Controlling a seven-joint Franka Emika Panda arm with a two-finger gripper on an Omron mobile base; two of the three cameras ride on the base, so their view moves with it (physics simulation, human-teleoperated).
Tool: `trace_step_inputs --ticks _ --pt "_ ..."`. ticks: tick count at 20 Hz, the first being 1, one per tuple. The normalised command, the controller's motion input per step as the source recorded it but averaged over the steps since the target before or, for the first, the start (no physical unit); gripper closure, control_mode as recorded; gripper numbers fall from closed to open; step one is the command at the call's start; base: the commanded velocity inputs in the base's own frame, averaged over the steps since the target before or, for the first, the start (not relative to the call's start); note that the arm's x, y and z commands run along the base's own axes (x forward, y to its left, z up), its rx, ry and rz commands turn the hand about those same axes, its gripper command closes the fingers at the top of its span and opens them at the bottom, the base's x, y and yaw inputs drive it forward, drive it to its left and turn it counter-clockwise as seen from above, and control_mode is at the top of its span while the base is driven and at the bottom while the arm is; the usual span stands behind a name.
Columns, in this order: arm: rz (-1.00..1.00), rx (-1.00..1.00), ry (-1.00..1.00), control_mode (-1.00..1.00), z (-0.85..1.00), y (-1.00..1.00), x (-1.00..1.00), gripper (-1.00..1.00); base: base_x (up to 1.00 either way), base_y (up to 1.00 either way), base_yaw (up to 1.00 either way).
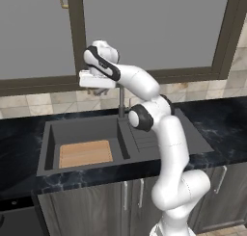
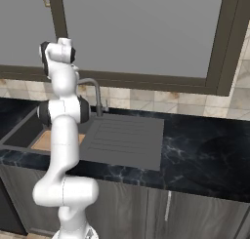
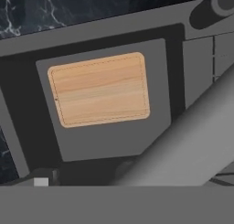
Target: Turn on the sink faucet with hot water and rinse the cutting board for ten seconds, then turn off the faucet. Push the cutting board to reach the water if necessary.
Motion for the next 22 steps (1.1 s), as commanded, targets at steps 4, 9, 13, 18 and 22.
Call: trace_step_inputs --ticks 4,9,13,18,22 --pt "0.00 0.00 0.00 -1.00 0.00 -0.20 -0.02 -1.00 0.00 0.00 0.00" --pt "0.00 -0.02 -0.03 -1.00 0.06 -0.08 -0.04 -1.00 0.00 0.00 0.00" --pt "0.00 0.00 0.00 -1.00 0.27 -0.04 0.00 -1.00 0.00 0.00 0.00" --pt "0.00 0.00 -0.01 -1.00 0.28 -0.03 -0.01 -1.00 0.00 0.00 0.00" --pt "0.00 -0.02 -0.13 -1.00 0.18 -0.11 -0.16 -1.00 0.00 0.00 0.00"
